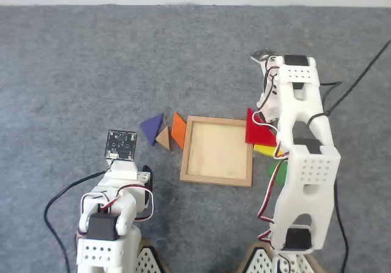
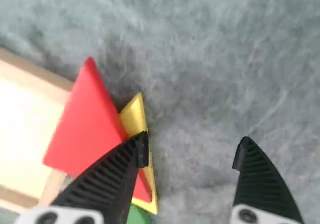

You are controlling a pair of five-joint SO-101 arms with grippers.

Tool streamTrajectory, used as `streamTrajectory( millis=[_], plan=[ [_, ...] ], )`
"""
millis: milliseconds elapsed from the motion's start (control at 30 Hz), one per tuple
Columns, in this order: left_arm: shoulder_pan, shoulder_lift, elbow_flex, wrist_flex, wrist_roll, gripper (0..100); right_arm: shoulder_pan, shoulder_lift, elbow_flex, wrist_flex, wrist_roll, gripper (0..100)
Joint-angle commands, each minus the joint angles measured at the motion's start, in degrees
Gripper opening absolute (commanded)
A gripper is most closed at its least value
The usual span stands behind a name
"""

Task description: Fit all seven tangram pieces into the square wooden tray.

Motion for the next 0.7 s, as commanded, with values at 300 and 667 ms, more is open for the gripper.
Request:
streamTrajectory(
  millis=[300, 667],
  plan=[
    [0.2, -1.1, -0.7, 0.4, -0.3, 9, -15.2, -16.5, 17.8, -8.7, -2.5, 27.8],
    [0.2, -1.1, -0.7, 0.4, -0.3, 9, -5.0, -37.2, 21.8, -9.5, -5.9, 27.7]
  ],
)
